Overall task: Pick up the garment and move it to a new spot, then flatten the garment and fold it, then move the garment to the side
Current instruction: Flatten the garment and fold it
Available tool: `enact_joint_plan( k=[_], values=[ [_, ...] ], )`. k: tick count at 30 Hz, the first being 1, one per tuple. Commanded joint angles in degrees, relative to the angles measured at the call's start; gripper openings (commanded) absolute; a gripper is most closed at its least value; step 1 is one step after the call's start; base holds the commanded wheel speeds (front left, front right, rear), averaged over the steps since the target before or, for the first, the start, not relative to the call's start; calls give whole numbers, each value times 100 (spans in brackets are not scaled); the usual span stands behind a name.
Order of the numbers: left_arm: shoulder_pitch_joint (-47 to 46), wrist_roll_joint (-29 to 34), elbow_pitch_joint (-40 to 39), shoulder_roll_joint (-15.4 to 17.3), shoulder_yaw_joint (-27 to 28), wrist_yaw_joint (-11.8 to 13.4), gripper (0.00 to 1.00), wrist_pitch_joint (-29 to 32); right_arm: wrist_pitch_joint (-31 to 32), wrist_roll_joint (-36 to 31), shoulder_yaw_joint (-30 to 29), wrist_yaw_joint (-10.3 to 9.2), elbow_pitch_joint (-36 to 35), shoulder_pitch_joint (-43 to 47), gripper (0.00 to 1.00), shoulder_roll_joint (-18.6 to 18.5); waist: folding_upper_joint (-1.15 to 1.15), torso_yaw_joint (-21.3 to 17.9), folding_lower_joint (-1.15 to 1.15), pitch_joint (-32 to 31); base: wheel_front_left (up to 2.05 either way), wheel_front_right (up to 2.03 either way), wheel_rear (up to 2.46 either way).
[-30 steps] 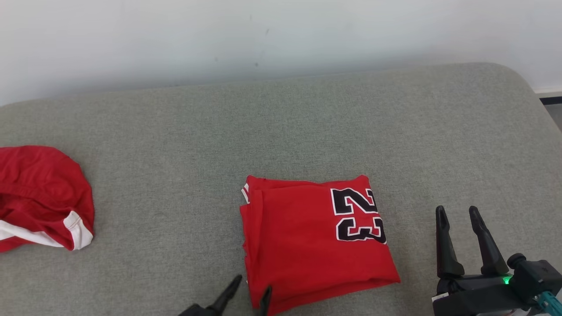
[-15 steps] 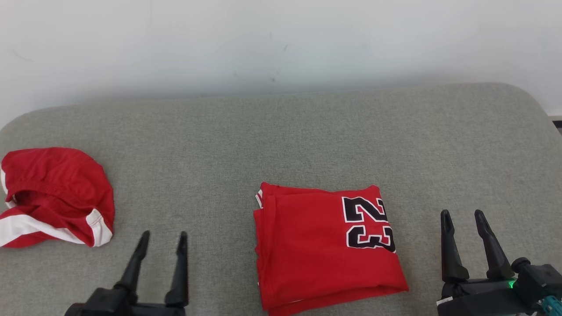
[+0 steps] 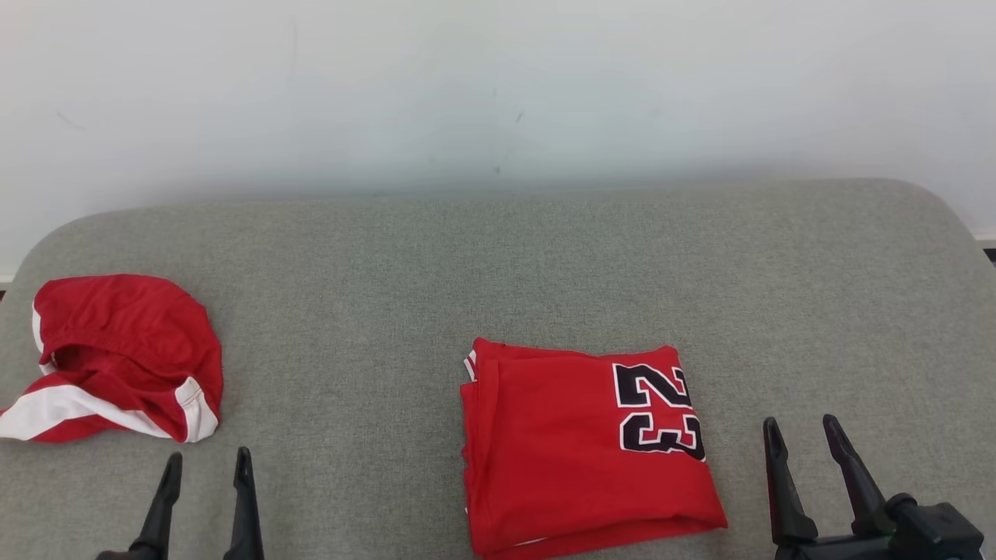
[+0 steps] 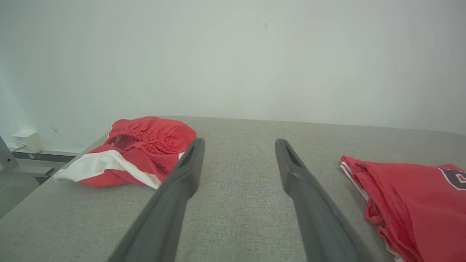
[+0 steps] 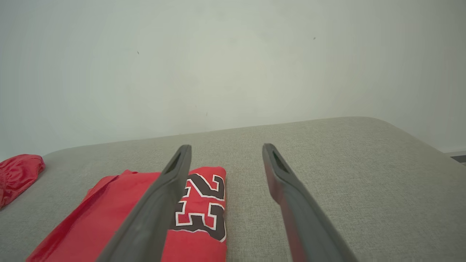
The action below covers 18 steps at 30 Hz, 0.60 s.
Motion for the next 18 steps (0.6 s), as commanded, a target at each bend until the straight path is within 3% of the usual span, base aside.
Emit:
enact_joint_plan(
  k=[1, 18],
  values=[
    [104, 67, 45, -4, 3, -49, 100, -2, -24, -38, 15, -16, 9, 99, 100, -47, 0, 1, 0, -22, 0, 0, 0],
    [140, 102, 207, -29, 57, -147, 100, -2, -25, 23, 74, -16, 196, 199, 100, -46, 0, 2, 0, -48, 0, 0, 0]
  ],
)
